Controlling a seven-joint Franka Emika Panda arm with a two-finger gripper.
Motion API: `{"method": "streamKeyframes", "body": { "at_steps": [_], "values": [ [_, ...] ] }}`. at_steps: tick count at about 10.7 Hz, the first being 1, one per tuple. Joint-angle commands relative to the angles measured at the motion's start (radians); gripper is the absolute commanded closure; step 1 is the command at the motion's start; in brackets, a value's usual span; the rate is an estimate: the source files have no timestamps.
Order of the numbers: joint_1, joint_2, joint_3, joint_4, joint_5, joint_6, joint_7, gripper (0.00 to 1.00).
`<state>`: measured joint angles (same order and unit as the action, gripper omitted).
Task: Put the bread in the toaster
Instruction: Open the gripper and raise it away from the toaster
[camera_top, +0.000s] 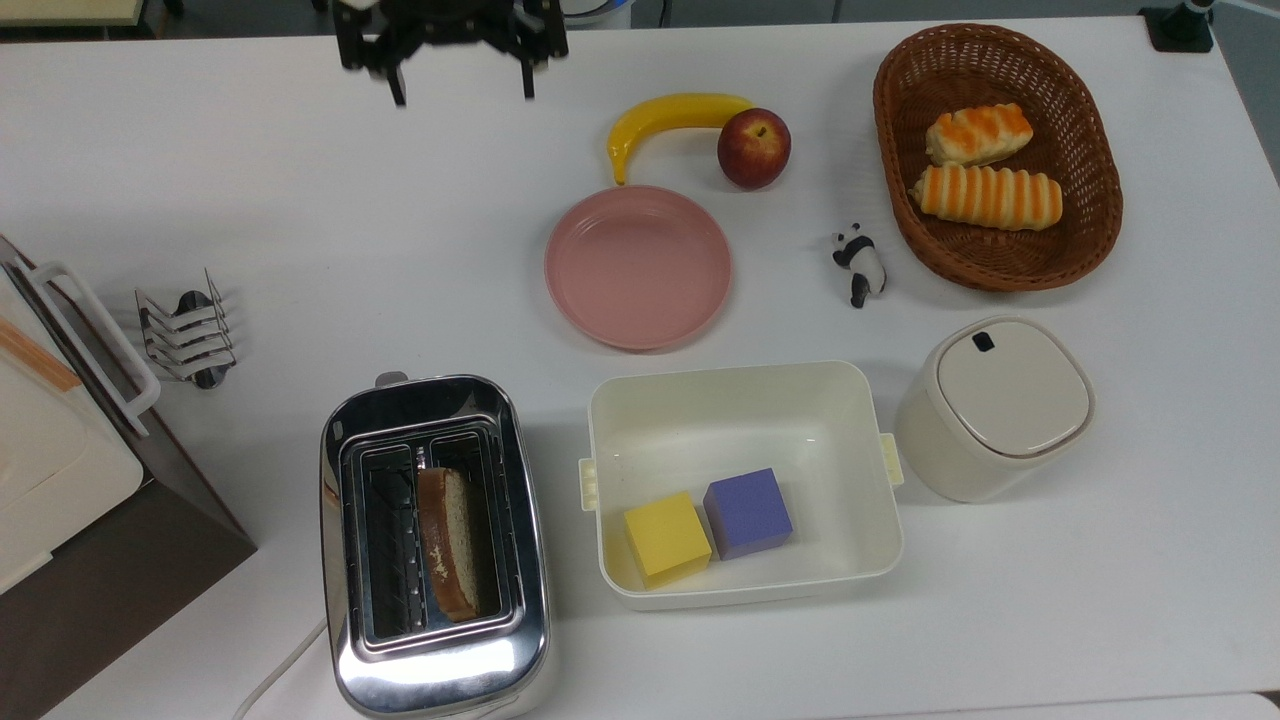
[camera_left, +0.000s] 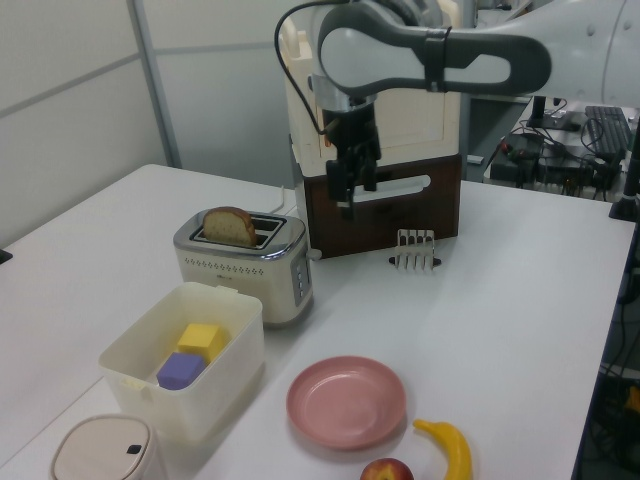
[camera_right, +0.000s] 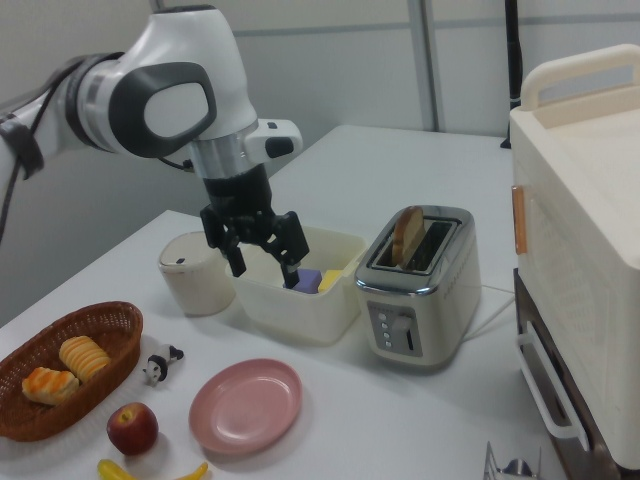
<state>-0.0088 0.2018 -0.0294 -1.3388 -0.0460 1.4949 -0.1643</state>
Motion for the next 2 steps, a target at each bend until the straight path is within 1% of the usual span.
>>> {"method": "streamKeyframes", "body": {
  "at_steps": [1, 2],
  "values": [
    [0.004, -0.085, -0.009, -0.117, -0.020, -0.005, 0.090, 0.00],
    [0.003, -0.085, -0.009, -0.117, -0.018, -0.004, 0.092, 0.00]
  ]
}}
